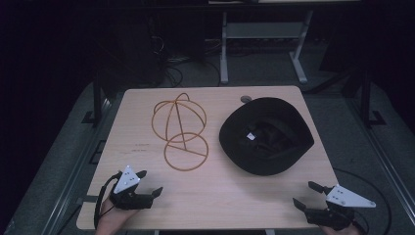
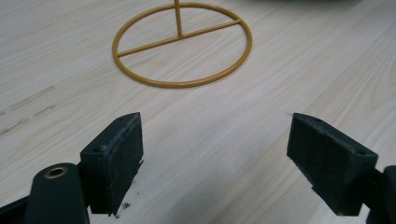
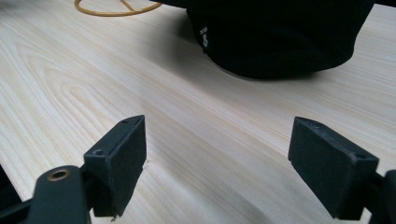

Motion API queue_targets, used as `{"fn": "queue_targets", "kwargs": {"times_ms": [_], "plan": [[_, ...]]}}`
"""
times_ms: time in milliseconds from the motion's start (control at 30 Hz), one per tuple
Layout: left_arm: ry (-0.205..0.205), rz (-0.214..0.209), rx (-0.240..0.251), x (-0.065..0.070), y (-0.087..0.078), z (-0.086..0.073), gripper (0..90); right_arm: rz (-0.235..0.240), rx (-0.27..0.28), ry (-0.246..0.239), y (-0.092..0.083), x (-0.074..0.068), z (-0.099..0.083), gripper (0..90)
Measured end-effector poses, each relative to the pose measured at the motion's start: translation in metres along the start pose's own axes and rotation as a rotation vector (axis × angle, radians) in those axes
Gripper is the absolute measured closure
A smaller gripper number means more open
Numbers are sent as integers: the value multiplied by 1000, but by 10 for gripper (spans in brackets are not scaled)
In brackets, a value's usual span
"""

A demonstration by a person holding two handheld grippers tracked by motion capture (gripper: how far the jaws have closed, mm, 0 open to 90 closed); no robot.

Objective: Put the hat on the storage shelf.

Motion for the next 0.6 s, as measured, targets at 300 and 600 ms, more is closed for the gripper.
{"fn": "queue_targets", "kwargs": {"times_ms": [300, 600], "plan": [[20, -45, -3, 19, 5, 5, 179, 2, 6, 1, -1, 1, 0, 186], [89, -120, -2, 53, 16, 21, 181, -1, 18, 6, -3, 1, 3, 181]]}}
Point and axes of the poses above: each handheld gripper's, and its own axes: y roughly forward along the jaws, z roughly out of its top, x roughly to its right, the point moved 10 cm from there along y, roughly forward along the jaws, and after that the axes turned 9 degrees about -y, right-handed, at the moved point
